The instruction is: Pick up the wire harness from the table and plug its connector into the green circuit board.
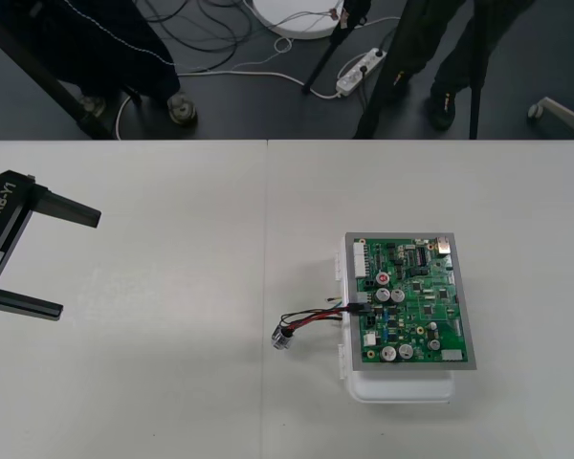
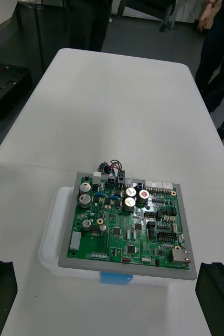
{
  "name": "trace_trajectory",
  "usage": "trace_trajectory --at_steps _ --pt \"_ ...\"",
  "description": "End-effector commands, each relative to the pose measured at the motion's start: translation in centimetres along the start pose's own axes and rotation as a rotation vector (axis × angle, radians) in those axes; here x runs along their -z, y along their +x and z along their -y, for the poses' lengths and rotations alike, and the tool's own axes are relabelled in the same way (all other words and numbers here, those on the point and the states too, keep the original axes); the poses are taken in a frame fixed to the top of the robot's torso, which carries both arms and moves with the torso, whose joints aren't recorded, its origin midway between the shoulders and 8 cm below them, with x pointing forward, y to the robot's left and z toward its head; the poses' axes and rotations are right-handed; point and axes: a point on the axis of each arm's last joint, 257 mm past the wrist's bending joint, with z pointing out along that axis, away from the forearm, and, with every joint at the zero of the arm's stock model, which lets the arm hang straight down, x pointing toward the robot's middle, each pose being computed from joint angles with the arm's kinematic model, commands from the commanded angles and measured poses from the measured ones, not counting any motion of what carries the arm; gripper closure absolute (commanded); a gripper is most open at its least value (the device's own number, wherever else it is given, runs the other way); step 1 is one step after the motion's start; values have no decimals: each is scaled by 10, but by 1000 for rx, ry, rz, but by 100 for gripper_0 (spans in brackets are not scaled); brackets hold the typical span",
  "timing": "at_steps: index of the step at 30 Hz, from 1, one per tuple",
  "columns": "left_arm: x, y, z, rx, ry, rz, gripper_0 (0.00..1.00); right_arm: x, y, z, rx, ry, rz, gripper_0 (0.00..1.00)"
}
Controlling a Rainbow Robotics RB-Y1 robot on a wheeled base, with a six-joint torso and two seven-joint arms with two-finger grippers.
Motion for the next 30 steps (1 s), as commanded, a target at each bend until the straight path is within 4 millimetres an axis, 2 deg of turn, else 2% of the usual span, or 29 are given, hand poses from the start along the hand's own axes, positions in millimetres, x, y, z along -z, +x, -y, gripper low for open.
trace_trajectory --at_steps 1,30 --pt "10 0 -7 47 -37 -46 6 4 -2 -1 30 -1 -10 0" --pt "10 0 -7 47 -37 -46 6 4 -2 -1 30 -1 -10 0"
